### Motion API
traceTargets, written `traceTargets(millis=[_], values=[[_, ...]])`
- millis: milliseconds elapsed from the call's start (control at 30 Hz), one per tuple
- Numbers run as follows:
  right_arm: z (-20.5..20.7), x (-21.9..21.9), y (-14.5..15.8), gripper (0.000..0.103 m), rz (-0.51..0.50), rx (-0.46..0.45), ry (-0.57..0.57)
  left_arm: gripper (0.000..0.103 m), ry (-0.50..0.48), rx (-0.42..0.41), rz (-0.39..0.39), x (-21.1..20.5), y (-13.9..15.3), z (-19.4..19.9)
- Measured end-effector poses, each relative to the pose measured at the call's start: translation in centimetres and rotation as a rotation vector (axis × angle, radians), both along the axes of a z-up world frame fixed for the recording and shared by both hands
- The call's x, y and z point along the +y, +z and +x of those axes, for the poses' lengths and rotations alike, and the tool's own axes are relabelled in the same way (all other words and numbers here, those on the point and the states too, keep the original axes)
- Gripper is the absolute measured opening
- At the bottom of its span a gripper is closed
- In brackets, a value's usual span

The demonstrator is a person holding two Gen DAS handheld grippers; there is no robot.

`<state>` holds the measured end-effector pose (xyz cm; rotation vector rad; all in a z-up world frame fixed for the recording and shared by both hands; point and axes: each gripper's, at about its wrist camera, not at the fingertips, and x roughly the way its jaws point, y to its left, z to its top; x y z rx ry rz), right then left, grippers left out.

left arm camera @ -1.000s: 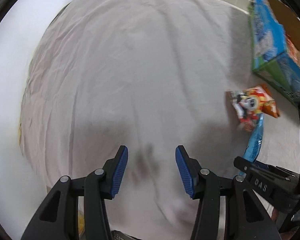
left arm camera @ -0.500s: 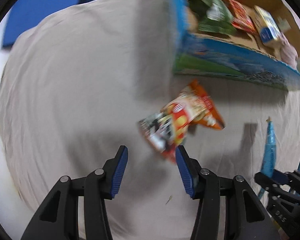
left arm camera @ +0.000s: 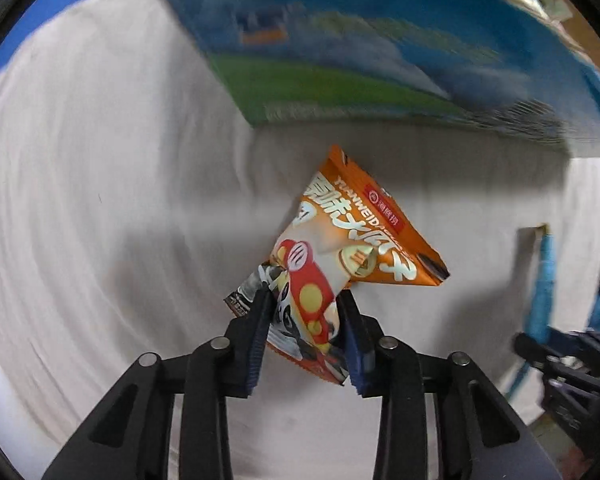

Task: Organize soft objects
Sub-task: 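Grasp the orange snack packet with left tool while right tool holds the blue packet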

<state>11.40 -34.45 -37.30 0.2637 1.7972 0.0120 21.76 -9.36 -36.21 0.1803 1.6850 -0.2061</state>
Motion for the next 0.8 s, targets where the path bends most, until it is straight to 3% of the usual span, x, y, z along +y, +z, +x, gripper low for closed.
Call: traceTargets(millis=[100,233,333,467,800], values=[[-0.4,-0.2,-0.2,0.028,0.003,0.0,0.018,0.028,0.072,0.01,-0.062,0.3,0.9,-1.9],[-0.4,0.0,-0.3,0.028,0.005,0.001,0.038,0.028,0.103,0.044,-0.083,-0.3,1.0,-4.3],[0.1,1.6,-1.0,0.029,-0.001,0.002,0.063,0.029,0.078,0.064,-0.048,-0.6,-0.1,-5.9],[0.5,2.1,-1.9,0.03,0.0,0.006,0.054,0.035,0.068,0.085,-0.008,-1.2,-1.1,-4.9],[0.0,3.0,-3.7,0.032,-0.014,0.001,0.002,0.041,0.052,0.019,0.057,-3.8,-1.8,-3.4]])
